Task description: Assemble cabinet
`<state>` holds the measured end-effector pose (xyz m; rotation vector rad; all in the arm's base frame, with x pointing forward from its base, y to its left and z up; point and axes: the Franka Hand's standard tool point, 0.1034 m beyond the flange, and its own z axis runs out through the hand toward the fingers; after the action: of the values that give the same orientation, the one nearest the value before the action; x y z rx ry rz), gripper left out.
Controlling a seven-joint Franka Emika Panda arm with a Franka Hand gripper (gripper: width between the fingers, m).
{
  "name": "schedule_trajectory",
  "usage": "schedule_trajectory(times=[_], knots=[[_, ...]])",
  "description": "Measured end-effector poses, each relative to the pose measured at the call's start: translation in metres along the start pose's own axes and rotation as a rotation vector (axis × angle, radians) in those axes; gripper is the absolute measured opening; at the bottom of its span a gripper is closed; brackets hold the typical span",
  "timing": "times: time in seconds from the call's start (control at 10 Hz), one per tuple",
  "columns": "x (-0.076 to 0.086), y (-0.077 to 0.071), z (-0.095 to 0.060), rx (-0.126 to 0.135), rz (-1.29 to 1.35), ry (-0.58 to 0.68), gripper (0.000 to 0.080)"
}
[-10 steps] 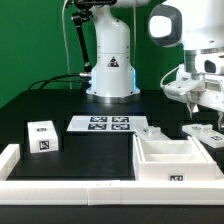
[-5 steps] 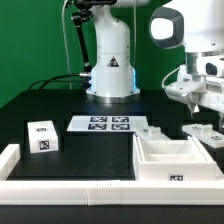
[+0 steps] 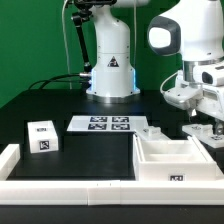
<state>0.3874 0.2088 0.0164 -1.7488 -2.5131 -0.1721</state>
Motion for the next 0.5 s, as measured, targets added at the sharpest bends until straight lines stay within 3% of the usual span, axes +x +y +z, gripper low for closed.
schedule_trajectory(times=[0.2, 0.3, 0.4, 0.5], knots=[[0.0002, 0.0006, 0.0017, 0.002, 0.002, 0.002, 0.0538], [-0.0002, 0.0, 0.0025, 0.004, 0.003, 0.002, 0.0538], [-0.0009, -0.0012, 0.004, 0.007, 0.005, 0.003, 0.0354], [-0.0014, -0.0023, 0.0055, 0.011, 0.007, 0.004, 0.0219]])
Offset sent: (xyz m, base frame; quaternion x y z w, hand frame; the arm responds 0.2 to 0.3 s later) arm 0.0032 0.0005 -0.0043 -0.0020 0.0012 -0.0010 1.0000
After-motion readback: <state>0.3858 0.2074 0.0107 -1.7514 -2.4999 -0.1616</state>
